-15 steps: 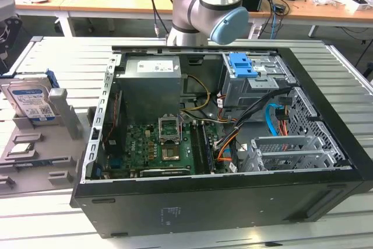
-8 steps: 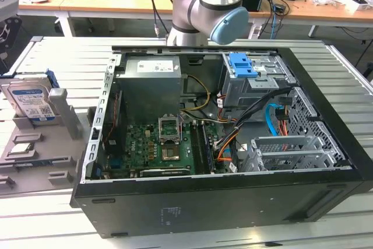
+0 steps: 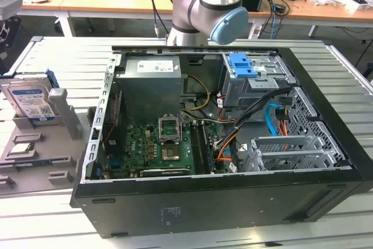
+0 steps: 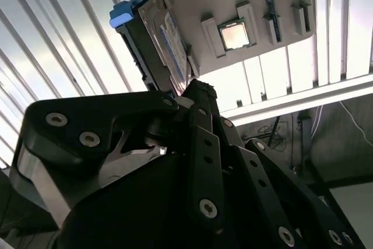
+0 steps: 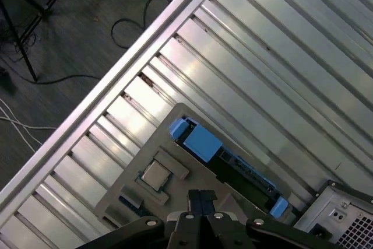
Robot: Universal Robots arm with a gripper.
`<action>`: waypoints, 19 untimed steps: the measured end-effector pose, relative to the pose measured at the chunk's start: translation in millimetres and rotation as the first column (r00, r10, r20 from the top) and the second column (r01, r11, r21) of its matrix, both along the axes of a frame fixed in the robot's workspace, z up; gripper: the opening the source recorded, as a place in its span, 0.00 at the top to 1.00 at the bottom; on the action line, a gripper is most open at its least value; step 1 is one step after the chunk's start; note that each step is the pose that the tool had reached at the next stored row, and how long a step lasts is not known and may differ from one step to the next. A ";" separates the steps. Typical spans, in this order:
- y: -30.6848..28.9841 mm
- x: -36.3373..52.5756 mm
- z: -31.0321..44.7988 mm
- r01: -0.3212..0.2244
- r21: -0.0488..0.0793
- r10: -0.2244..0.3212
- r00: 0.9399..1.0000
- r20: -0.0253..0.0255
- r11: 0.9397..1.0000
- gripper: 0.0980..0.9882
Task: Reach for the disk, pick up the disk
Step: 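Pick up the disk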
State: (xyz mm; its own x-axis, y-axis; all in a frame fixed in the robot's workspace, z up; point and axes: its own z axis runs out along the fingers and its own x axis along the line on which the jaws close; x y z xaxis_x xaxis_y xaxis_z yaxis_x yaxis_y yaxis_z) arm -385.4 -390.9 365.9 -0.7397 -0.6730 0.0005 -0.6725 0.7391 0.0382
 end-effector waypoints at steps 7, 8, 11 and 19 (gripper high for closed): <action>0.0 0.0 0.0 -0.071 0.000 0.071 0.997 0.000 0.997 0.99; 0.0 0.0 0.0 -0.079 0.000 0.079 0.997 0.000 0.997 0.99; 0.0 0.0 0.0 -0.125 0.000 0.125 0.992 0.000 0.992 0.99; 0.0 0.0 0.0 -0.212 0.000 0.212 0.977 0.000 0.977 0.99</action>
